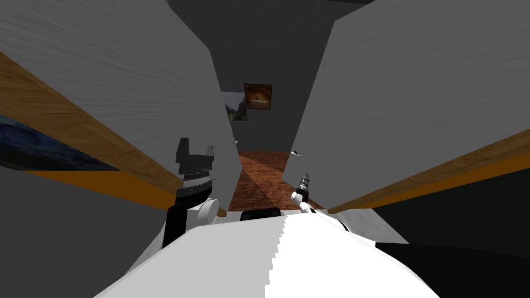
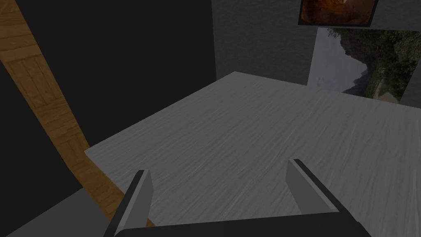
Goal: Push the door open
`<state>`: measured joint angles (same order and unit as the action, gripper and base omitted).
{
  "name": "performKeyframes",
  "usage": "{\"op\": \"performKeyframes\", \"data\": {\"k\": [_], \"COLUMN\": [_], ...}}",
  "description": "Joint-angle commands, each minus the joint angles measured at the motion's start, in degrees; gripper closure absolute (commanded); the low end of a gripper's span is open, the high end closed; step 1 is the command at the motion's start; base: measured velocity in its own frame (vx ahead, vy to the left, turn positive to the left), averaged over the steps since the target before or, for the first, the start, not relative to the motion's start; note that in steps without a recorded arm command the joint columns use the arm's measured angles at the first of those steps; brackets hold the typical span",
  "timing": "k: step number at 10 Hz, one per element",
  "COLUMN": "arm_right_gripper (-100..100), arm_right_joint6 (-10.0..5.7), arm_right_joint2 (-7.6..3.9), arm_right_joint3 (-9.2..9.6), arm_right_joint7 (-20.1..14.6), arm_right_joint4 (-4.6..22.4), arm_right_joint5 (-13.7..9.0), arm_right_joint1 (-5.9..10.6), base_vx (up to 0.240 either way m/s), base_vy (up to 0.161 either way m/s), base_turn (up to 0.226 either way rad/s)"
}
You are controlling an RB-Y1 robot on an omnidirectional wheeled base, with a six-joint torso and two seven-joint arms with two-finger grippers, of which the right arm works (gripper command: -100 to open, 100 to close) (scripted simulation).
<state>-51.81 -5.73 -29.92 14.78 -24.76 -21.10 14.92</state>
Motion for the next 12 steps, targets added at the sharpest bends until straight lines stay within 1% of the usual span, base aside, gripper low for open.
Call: {"op": "performKeyframes", "data": {"k": [1, 3, 6, 10, 11, 12], "arm_right_gripper": [-100, -100, -100, -100, -100, -100], "arm_right_joint6": [-0.05, -0.03, 0.00, 0.08, 0.08, 0.11], "arm_right_joint2": [-0.07, -0.11, -0.16, -0.28, -0.28, -0.32], "arm_right_joint3": [-0.63, -1.34, -2.20, -4.83, -4.83, -5.86], "arm_right_joint7": [-0.07, -0.10, -0.13, -0.22, -0.22, -0.25], "arm_right_joint4": [-0.03, -0.08, -0.15, -0.34, 0.07, -0.42], "arm_right_joint5": [-0.09, -0.19, -0.31, -0.68, -0.68, -0.82], "arm_right_joint1": [-0.21, -0.46, -0.77, -1.70, -1.70, -2.06], "base_vx": [-0.182, -0.187, -0.170, -0.187, -0.150, -0.172], "base_vy": [-0.053, -0.059, -0.016, -0.028, -0.030, -0.022], "base_turn": [0.105, 0.080, 0.074, 0.146, 0.050, 0.134]}}
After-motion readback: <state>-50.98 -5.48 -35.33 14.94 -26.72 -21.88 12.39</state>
